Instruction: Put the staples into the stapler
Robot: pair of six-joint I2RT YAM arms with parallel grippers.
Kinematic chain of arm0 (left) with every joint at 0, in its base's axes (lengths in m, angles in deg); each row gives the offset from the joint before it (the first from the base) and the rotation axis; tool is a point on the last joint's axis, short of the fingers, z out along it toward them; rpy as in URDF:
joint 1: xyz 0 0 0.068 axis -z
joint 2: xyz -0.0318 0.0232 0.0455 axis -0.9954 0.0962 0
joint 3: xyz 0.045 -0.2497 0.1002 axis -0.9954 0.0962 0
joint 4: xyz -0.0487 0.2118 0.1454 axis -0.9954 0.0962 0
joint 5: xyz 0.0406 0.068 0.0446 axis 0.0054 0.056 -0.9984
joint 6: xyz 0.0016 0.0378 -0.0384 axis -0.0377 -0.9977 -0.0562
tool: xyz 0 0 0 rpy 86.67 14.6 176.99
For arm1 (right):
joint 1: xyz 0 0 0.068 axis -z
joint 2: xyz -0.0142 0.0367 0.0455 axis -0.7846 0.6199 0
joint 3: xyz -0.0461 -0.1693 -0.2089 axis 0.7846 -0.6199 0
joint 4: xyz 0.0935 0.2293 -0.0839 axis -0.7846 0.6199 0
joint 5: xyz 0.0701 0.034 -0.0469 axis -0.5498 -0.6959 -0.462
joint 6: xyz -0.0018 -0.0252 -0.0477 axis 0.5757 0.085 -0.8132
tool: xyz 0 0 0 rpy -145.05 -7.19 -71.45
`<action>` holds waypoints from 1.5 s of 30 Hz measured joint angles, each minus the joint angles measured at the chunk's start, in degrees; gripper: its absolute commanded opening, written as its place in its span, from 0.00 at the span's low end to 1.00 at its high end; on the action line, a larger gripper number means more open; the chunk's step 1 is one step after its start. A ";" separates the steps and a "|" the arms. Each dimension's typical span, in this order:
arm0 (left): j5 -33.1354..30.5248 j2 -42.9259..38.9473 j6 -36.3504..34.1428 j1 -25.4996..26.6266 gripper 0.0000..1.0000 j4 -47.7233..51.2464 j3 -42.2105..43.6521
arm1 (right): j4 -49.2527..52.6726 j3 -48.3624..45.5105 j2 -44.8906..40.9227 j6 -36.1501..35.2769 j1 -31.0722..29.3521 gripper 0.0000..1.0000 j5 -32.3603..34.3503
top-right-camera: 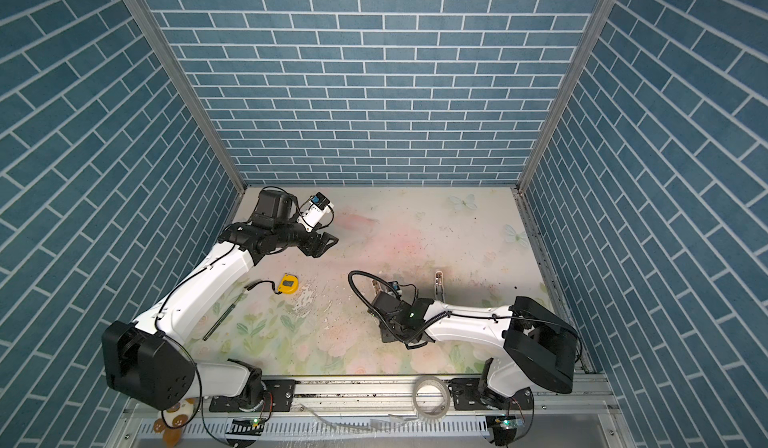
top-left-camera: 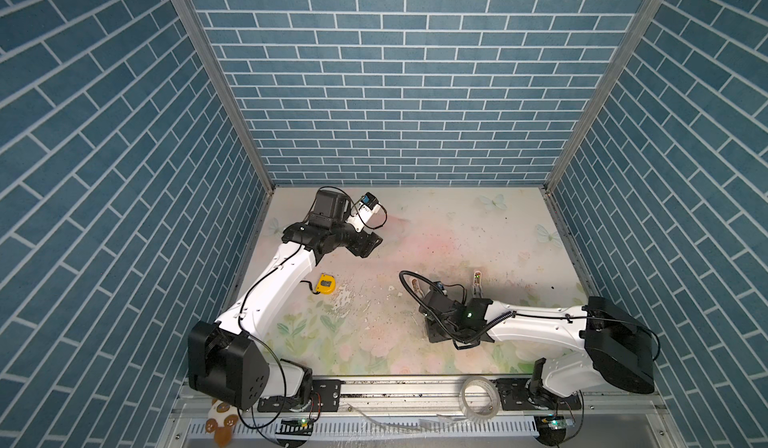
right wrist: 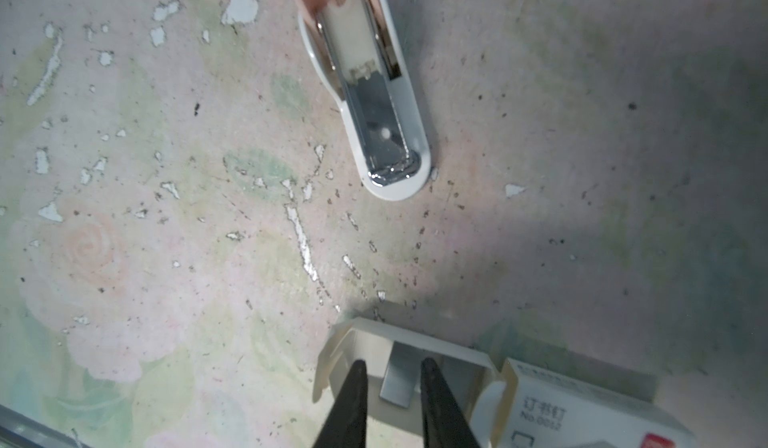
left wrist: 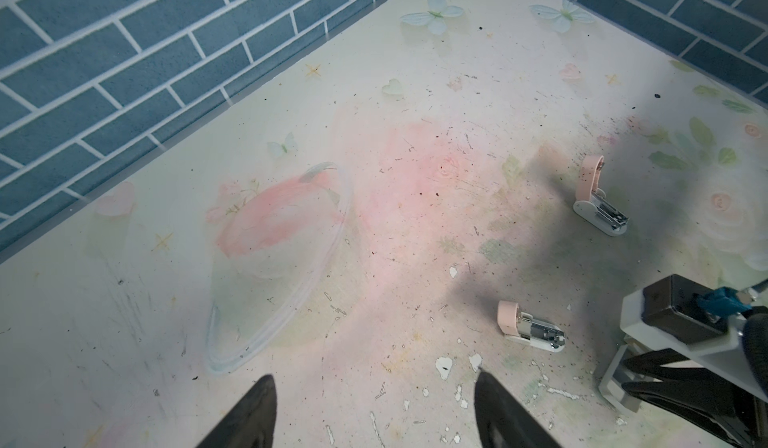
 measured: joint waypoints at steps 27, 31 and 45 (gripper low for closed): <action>0.85 0.00 0.87 0.00 0.76 -0.42 0.09 | -1.36 0.22 3.69 1.38 -0.59 0.22 1.07; 0.87 0.00 0.90 0.00 0.76 -0.48 0.33 | -1.29 1.05 4.55 1.38 -0.87 0.22 1.57; 0.83 0.00 0.83 0.00 0.76 -0.83 0.81 | -0.31 2.80 6.45 1.36 -2.43 0.15 4.72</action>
